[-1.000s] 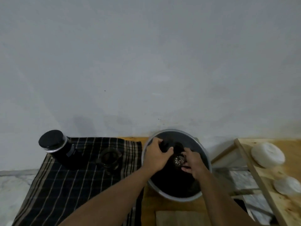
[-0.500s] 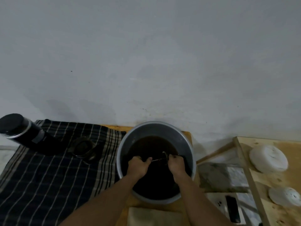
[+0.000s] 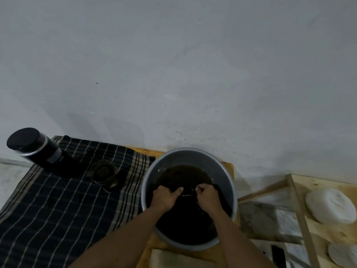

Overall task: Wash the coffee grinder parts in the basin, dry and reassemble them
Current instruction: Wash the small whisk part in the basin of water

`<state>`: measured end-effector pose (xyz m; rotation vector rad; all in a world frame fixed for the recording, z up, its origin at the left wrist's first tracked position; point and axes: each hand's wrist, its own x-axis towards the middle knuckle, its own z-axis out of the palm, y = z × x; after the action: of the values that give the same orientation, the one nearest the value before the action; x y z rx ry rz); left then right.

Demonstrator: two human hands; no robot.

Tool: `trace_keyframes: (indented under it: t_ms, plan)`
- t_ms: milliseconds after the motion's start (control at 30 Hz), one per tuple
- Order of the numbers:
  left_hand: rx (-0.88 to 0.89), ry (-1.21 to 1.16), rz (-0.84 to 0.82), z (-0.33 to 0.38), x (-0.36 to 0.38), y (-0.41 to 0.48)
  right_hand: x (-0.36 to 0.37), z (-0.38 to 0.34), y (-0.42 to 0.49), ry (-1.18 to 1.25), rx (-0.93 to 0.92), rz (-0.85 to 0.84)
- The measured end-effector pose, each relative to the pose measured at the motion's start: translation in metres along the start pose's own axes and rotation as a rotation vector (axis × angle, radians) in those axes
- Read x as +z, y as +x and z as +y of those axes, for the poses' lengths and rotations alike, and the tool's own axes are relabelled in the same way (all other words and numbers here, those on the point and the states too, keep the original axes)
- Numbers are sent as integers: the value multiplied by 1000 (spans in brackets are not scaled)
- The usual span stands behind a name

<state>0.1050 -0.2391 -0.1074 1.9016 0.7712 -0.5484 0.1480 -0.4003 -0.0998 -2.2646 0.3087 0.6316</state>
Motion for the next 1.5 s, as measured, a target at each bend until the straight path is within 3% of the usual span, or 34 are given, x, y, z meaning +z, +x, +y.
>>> trace_keyframes:
  t_ms: [67, 133, 367, 500, 633, 733, 967, 1100, 1167, 1333, 1500]
  plan:
    - [-10, -22, -45, -2, 1, 1, 2, 0, -1, -281, -42, 58]
    - [-10, -19, -98, -5, 2, 0, 3, 3, -1, -399, -69, 126]
    - [-33, -14, -80, -3, 4, 1, 13, 7, 2, 223, 219, 131]
    - [-53, -56, -97, -4, 6, 3, 12, 3, -3, 17, 133, 156]
    - [-60, -97, -89, -3, 7, 5, 7, -5, -4, -200, 131, 43]
    - [-80, -142, -91, -1, 4, 7, 10, -12, 0, -40, 160, -93]
    - [-121, -206, -103, 0, 4, 7, 6, -11, -1, 20, 73, 65]
    - [-77, -126, -102, -4, 8, 11, 3, -15, 0, 458, 163, 177]
    - [-88, -112, -100, -4, 9, 12, 0, -18, 1, 548, 205, 98]
    - [-71, -135, -104, -5, 11, 11, -7, -19, 5, 380, 172, 80]
    - [-60, -131, -112, -8, 12, 11, -8, -20, 2, 362, 111, 22]
